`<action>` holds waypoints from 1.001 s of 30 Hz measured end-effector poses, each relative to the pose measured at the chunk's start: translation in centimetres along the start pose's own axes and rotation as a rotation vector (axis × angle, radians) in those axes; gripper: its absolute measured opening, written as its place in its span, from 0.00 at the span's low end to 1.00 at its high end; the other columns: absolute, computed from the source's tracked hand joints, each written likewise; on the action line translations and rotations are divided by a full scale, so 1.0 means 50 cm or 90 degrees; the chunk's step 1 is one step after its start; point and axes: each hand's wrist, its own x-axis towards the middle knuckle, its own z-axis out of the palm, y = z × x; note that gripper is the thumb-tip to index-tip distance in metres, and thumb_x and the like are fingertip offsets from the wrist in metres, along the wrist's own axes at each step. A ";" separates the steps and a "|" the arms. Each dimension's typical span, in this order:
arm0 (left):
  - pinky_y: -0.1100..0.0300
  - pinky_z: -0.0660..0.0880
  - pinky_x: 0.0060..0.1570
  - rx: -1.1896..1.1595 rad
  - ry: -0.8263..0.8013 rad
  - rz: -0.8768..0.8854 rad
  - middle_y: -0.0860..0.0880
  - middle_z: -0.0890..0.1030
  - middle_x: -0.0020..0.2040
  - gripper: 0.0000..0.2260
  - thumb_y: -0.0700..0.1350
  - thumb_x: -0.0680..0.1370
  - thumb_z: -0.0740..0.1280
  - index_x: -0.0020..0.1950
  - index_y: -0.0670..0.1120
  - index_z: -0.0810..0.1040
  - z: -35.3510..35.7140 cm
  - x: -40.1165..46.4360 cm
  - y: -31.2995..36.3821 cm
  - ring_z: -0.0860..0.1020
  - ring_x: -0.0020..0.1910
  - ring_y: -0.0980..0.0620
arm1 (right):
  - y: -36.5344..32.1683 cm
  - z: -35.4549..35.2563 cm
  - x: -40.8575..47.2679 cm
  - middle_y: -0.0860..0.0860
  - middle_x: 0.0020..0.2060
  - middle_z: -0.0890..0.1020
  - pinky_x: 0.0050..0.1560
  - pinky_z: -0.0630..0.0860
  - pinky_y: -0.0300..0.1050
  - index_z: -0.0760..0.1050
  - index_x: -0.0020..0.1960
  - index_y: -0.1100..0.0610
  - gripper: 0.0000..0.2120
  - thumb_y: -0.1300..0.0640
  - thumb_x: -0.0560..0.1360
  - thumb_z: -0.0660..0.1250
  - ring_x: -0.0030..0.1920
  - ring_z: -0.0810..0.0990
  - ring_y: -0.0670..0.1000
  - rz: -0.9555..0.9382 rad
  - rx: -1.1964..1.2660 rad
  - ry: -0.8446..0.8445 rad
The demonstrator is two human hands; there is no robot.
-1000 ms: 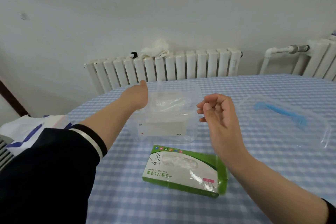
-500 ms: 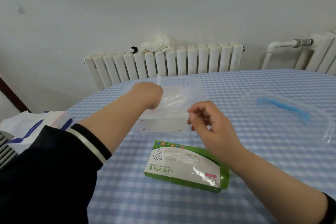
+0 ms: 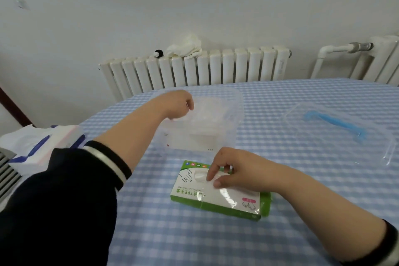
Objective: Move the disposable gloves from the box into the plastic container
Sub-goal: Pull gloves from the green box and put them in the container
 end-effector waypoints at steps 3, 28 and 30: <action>0.60 0.72 0.41 -0.112 0.354 0.045 0.55 0.80 0.50 0.09 0.40 0.81 0.58 0.52 0.50 0.76 0.011 -0.063 0.013 0.76 0.46 0.54 | 0.004 -0.001 0.006 0.39 0.54 0.72 0.56 0.71 0.37 0.79 0.54 0.40 0.09 0.50 0.75 0.70 0.53 0.73 0.41 -0.007 -0.009 -0.009; 0.77 0.59 0.58 -0.191 0.104 0.229 0.69 0.65 0.60 0.41 0.65 0.65 0.76 0.72 0.57 0.63 0.270 -0.275 -0.019 0.63 0.58 0.70 | 0.021 0.067 0.036 0.40 0.41 0.78 0.48 0.69 0.32 0.78 0.43 0.51 0.04 0.55 0.77 0.68 0.48 0.75 0.40 -0.133 -0.039 0.216; 0.77 0.61 0.57 -0.217 0.104 0.223 0.71 0.66 0.58 0.39 0.63 0.64 0.77 0.71 0.57 0.64 0.271 -0.274 -0.018 0.65 0.58 0.70 | 0.008 0.070 0.042 0.37 0.38 0.75 0.46 0.67 0.29 0.75 0.42 0.50 0.05 0.55 0.78 0.67 0.45 0.73 0.37 -0.137 -0.058 0.228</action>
